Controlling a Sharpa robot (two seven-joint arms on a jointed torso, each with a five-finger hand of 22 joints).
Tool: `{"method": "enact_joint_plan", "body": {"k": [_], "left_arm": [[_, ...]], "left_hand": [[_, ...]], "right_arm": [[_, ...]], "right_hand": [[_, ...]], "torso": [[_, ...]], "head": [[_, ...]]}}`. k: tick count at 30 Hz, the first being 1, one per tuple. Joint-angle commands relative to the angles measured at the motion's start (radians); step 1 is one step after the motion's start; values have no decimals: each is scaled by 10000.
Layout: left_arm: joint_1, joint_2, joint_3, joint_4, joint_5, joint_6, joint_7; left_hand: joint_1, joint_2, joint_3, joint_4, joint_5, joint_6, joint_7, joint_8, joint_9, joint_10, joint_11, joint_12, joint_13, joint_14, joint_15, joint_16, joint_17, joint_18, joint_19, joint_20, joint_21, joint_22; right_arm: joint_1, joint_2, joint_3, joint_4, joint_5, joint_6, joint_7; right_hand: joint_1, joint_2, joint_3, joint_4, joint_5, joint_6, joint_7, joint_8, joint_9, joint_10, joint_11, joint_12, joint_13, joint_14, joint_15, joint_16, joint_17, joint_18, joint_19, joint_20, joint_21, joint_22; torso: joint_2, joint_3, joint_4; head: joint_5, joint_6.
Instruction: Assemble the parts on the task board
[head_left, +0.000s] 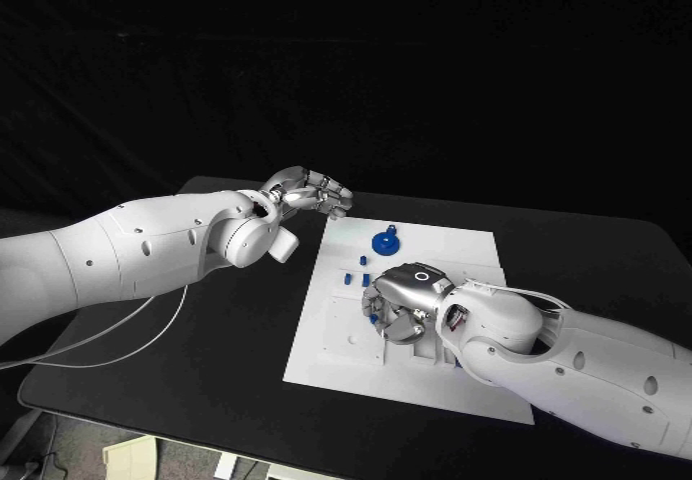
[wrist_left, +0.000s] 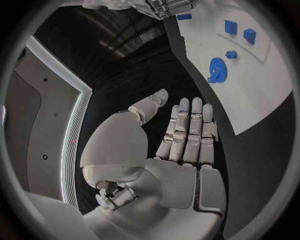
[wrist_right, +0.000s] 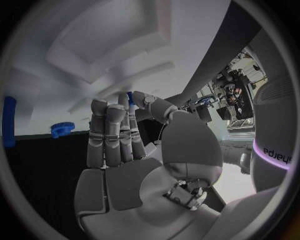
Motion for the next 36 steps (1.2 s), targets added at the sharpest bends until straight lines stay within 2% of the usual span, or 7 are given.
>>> {"method": "enact_joint_plan", "body": {"k": [1, 16, 20, 24, 29, 32, 36], "left_arm": [[15, 2, 10, 28, 8, 201, -16], [15, -13, 10, 15, -11, 254, -39], [15, -3, 9, 6, -11, 270, -43], [15, -16, 9, -13, -11, 263, -42], [15, -2, 9, -110, -81, 225, -47], [15, 15, 9, -219, -73, 252, 26], [15, 44, 9, -376, -35, 257, 66]], "left_hand": [[-62, 1, -12, 36, 38, -57, -15, 8, -15, 4, 57, -70, -11, 35, 24, -58, 13, 118, -98, 6, -56, 11], [-69, 14, -14, 47, 23, -60, -14, 13, -15, 10, 57, -72, -13, 41, 26, -67, 24, 117, -99, 9, -64, 23], [-73, 20, -15, 51, 18, -59, -13, 15, -15, 15, 56, -72, -13, 46, 25, -68, 29, 118, -97, 10, -65, 27], [-74, 22, -16, 53, 14, -59, -13, 17, -14, 18, 55, -71, -13, 48, 25, -69, 32, 118, -97, 10, -66, 30], [-74, 24, -16, 53, 11, -60, -14, 18, -14, 21, 54, -71, -13, 51, 24, -70, 35, 119, -96, 9, -67, 32], [-72, 31, -14, 55, 10, -57, -15, 22, -13, 29, 51, -69, -13, 58, 22, -70, 40, 121, -93, 8, -68, 37], [-62, 42, -9, 53, 10, -49, -20, 30, -11, 41, 45, -65, -12, 69, 17, -69, 49, 124, -86, 4, -69, 44]], "right_arm": [[-86, -19, -91, -115, 120, 321, -99], [-85, -176, -94, -71, 569, 7, 45], [-85, -310, -94, -4, 624, -148, 109], [-71, -545, -75, 179, 796, -462, 223], [174, -825, 161, 415, 1109, -732, 353], [345, -994, 493, 507, 1281, -807, 408], [517, -1161, 800, 494, 1531, -782, 490]], "right_hand": [[-7, -160, -109, 6, -75, -215, 120, -79, -36, -201, 107, -254, -219, -13, 84, -37, -33, 274, -44, 51, 20, 169], [-26, -449, -605, -2, 283, -668, 322, -308, -187, -609, 280, -493, -346, -298, 254, -58, -198, 274, -324, 185, -78, 146], [-174, -495, -1082, -50, 1049, -790, 374, -335, -213, -717, 323, -522, -374, -379, 298, -16, -245, 274, -395, 227, -91, 152], [-149, -489, -1318, -80, 1248, -823, 385, -328, -225, -750, 330, -519, -384, -399, 304, 23, -286, 274, -401, 228, -90, 149], [-94, -477, -1516, -72, 1402, -806, 379, -295, -227, -731, 318, -492, -384, -342, 291, 102, -317, 274, -329, 199, -46, 152], [-61, -467, -1571, -61, 1418, -807, 379, -287, -230, -726, 311, -486, -385, -301, 284, 140, -330, 274, -284, 179, -24, 152], [14, -470, -1595, -73, 1335, -809, 376, -280, -235, -724, 305, -481, -388, -274, 277, 169, -348, 274, -249, 154, -9, 147]], "torso": [[2, 7, -4], [1, 15, -2], [2, 15, -4], [2, 12, -3], [2, 27, 5], [-4, 31, -3], [-10, 37, -8]], "head": [[4, -2], [-40, 22], [-63, 30], [-79, 46], [-111, 65], [-123, 90], [-157, 136]]}}
